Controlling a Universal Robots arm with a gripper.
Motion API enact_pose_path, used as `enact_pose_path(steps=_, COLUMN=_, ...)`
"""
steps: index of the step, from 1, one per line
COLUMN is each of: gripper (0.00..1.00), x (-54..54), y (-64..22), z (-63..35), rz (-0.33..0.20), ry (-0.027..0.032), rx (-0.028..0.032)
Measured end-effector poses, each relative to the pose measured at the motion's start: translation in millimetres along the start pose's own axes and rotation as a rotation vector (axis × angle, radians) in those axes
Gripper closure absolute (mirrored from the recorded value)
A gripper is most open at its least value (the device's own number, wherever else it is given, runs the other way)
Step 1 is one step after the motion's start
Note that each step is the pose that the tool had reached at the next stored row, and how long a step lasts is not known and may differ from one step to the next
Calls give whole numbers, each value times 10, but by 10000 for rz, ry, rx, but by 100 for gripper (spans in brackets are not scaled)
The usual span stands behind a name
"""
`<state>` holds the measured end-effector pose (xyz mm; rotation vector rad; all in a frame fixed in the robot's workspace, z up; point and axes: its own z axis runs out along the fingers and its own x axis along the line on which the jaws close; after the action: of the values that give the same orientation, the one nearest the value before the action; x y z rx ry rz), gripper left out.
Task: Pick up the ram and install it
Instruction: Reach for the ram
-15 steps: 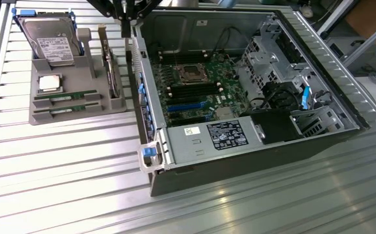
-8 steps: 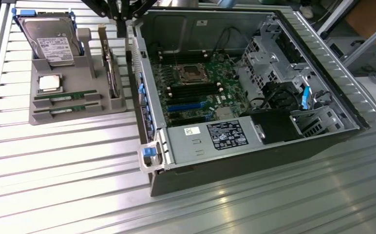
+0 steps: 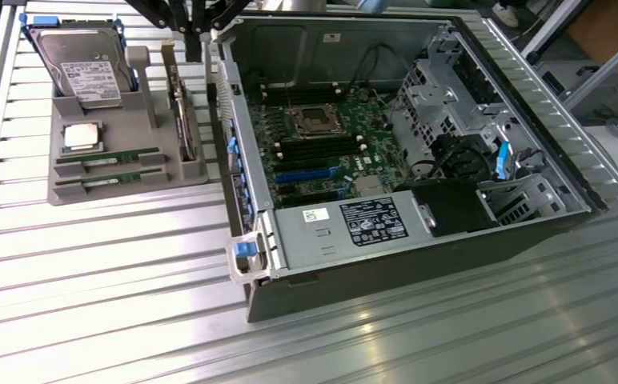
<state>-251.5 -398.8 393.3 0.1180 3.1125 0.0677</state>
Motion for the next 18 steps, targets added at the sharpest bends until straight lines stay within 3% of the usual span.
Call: enact_pose_path(steps=18, gripper=89, x=130, y=-10, z=-4, rz=0, ry=0, rx=0)
